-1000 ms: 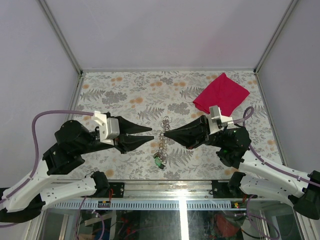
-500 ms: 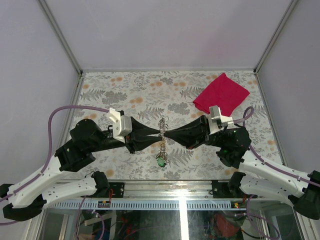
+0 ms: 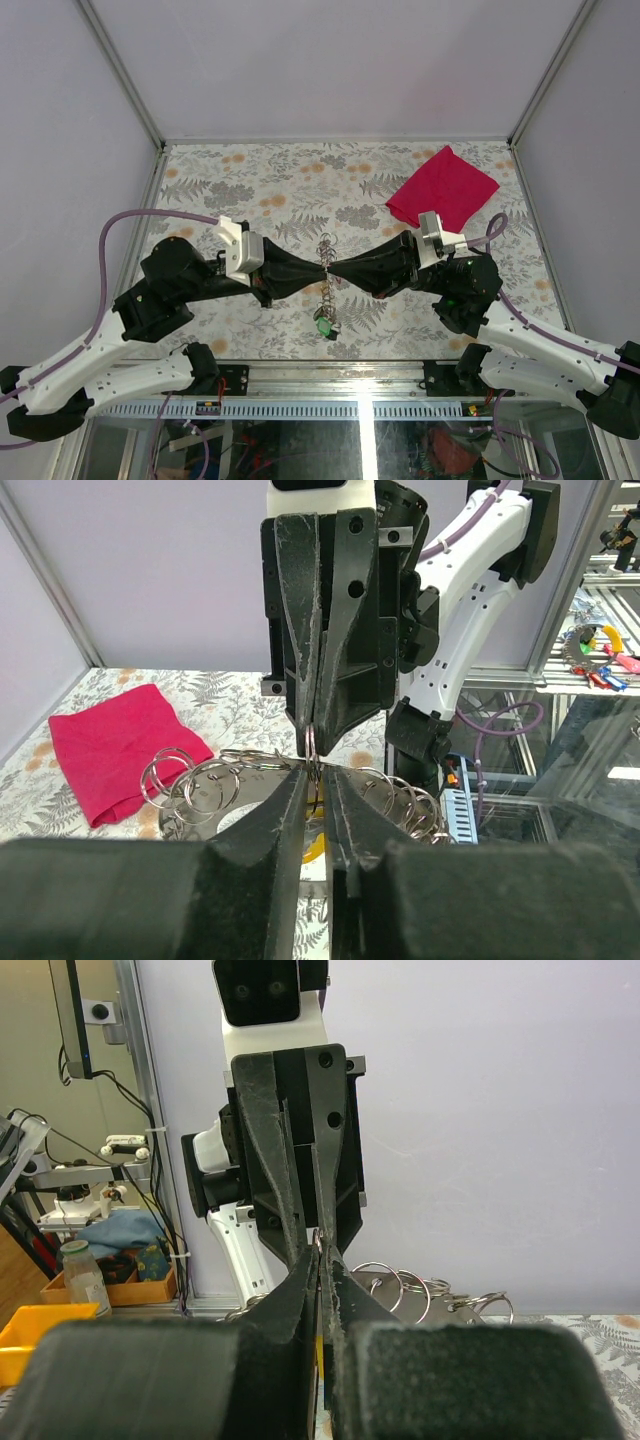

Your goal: Put the keys on the keyring

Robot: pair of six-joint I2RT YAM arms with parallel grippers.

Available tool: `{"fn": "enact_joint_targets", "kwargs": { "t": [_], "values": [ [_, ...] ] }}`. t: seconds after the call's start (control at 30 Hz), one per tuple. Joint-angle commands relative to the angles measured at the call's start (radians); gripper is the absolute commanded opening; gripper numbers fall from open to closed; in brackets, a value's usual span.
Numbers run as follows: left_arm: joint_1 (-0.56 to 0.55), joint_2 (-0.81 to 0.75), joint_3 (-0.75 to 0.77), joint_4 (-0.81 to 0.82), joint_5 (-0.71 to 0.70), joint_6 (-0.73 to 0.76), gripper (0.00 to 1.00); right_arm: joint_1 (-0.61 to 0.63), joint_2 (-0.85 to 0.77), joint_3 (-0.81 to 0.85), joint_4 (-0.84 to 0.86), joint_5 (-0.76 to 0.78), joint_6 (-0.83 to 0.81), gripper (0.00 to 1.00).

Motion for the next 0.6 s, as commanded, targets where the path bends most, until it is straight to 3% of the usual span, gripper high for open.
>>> {"fn": "enact_joint_targets", "kwargs": {
  "t": [0.0, 0.1, 0.27, 0.4, 0.57],
  "values": [
    [-0.005, 0.004, 0.004, 0.076, 0.021, -0.012, 0.09, 0.0, -0.01, 0.049, 0.084, 0.007, -0.002, 0.0],
    [-0.004, 0.008, 0.009, 0.079, 0.024, -0.013, 0.01, 0.001, -0.01, 0.044, 0.082, 0.007, -0.003, 0.0],
    [-0.005, 0.018, 0.043, 0.024, 0.009, -0.004, 0.0, 0.001, -0.022, 0.047, 0.054, 0.003, -0.018, 0.0],
    [-0.004, 0.071, 0.142, -0.186, 0.03, 0.056, 0.0, 0.001, -0.087, 0.061, -0.107, 0.026, -0.109, 0.25],
    [-0.005, 0.153, 0.234, -0.45, 0.025, 0.129, 0.0, 0.001, -0.171, 0.109, -0.407, 0.044, -0.251, 0.34]
  ]
}}
